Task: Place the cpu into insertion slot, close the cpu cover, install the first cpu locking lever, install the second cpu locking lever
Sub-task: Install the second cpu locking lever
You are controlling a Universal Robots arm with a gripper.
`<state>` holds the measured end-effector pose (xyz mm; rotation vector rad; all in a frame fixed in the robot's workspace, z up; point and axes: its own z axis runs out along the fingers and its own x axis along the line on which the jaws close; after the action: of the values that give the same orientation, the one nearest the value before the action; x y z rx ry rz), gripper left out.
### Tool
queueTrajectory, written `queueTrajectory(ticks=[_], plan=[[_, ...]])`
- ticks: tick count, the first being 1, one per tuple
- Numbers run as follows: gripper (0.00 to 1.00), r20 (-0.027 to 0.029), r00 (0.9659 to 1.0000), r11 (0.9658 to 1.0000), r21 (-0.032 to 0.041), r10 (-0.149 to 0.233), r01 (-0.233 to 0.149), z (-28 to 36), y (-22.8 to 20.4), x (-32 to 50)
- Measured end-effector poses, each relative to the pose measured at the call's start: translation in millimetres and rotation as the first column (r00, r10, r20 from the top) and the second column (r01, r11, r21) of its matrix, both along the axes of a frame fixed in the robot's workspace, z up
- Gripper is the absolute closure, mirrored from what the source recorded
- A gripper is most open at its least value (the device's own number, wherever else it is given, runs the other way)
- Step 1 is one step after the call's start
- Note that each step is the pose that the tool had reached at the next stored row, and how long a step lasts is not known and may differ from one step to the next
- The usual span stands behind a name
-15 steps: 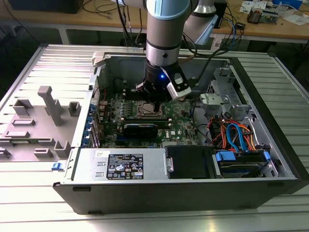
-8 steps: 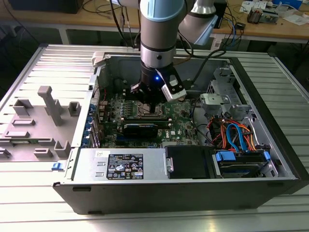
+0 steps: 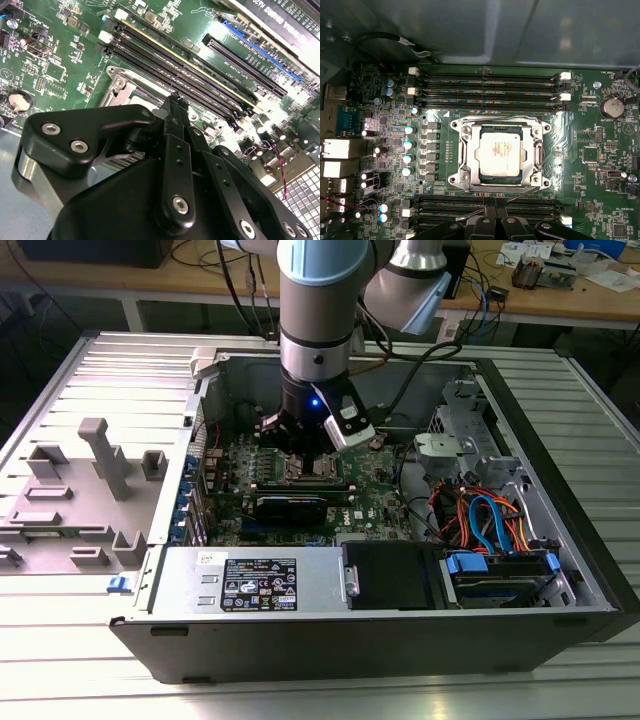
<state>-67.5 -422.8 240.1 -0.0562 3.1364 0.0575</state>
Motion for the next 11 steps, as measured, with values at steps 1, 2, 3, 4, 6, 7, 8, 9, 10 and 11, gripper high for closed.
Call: queueTrajectory(ticks=[1,2,3,4,6,7,8,9,10,11], plan=[[0.89,0.0001,1.0000,1.0000,0.0000,0.000,0.000,0.0,0.0,0.0],[0.89,0.0000,1.0000,1.0000,0.0000,0.000,0.000,-0.1,0.0,0.0],[0.89,0.0000,1.0000,1.0000,0.0000,0.000,0.000,-0.1,0.0,0.0],[0.89,0.0000,1.0000,1.0000,0.0001,0.000,0.000,-0.2,0.0,0.0],[0.89,0.0001,1.0000,1.0000,0.0001,0.000,0.000,-0.2,0.0,-0.1],[0.89,0.0000,1.0000,1.0000,0.0000,0.000,0.000,-0.2,0.0,-0.1],[0.89,0.0001,1.0000,1.0000,0.0009,0.000,0.000,-0.3,-0.1,-0.1],[0.89,0.0003,1.0000,1.0000,0.0030,0.000,0.000,-0.4,-0.8,-0.1],[0.89,0.0001,1.0000,1.0000,0.0047,0.000,0.000,-0.2,-1.7,-0.6],[0.89,0.0002,1.0000,1.0000,0.0054,0.001,-0.001,-0.3,-2.7,-1.0]])
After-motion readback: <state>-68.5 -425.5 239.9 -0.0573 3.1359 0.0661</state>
